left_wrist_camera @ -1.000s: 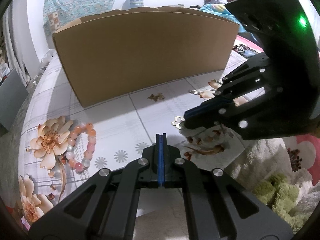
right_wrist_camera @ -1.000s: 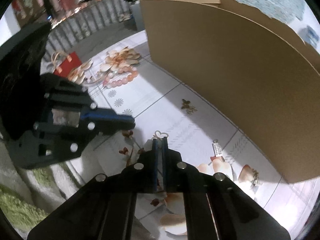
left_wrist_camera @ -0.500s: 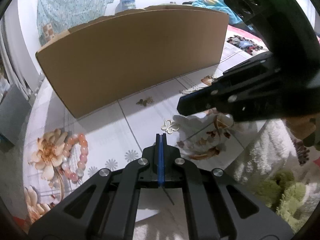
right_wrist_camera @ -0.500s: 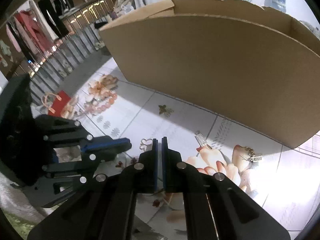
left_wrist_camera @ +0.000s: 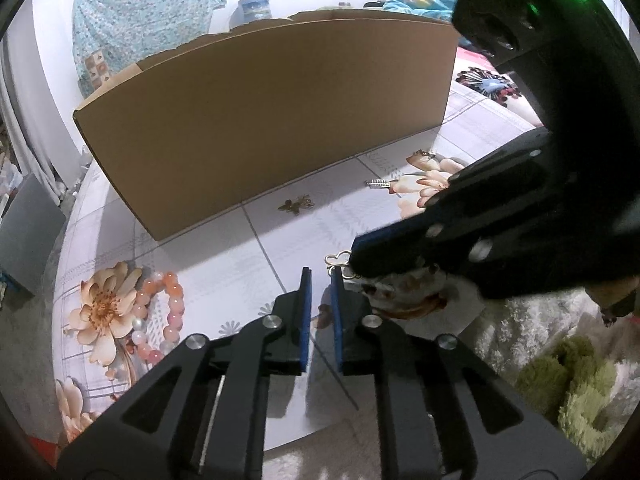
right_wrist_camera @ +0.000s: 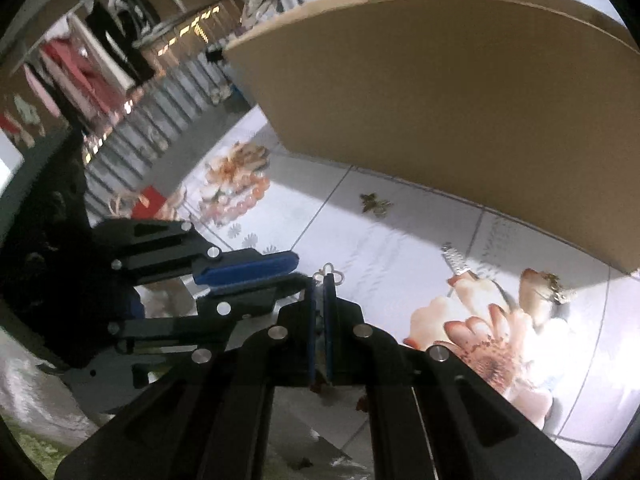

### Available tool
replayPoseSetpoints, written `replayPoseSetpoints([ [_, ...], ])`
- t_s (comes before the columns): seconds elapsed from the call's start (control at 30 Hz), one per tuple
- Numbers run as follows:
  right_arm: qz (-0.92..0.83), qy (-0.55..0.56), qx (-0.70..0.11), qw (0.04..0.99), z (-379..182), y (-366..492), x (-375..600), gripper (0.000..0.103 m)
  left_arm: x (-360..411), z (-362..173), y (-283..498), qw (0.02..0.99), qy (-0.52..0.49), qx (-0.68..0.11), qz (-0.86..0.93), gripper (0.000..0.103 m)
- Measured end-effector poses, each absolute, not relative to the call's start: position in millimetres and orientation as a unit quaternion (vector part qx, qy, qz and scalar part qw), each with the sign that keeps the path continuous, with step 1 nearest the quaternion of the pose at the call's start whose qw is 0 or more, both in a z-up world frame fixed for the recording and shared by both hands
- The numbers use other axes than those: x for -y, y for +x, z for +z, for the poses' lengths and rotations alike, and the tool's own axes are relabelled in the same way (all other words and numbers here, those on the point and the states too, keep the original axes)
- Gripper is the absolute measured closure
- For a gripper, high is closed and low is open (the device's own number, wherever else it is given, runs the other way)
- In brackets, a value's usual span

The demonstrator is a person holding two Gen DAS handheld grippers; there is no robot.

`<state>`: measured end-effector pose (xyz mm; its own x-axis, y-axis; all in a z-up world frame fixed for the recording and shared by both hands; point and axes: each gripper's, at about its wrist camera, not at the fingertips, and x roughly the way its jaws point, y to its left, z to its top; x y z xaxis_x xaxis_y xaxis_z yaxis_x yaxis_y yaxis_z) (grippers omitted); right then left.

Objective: Organize jewelry

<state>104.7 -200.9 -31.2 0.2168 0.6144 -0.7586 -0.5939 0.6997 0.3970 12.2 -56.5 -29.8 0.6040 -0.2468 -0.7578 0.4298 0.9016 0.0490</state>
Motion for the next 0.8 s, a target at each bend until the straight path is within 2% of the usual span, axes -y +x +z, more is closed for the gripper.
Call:
replayPoseSetpoints([
  [0.07, 0.385, 0.033, -0.487, 0.784, -28.8, 105.1, 211.0, 0.098, 55.0, -29.2, 12.0, 0.884, 0.106, -0.408, -0.202, 0.078],
  [0.1, 0.384, 0.047, -0.483, 0.786, -28.0, 105.3, 217.1, 0.098, 54.6, -29.1, 12.3, 0.882, 0.104, -0.410, -0.208, 0.076],
  [0.3, 0.387, 0.106, -0.467, 0.788, -29.8, 105.6, 242.5, 0.098, 57.7, -28.4, 18.6, 0.865, 0.118, -0.427, -0.236, 0.076],
  [0.8, 0.407, 0.172, -0.445, 0.779, -47.1, 114.9, 274.6, 0.098, 71.3, -22.2, 60.7, 0.791, 0.192, -0.498, -0.300, 0.076],
])
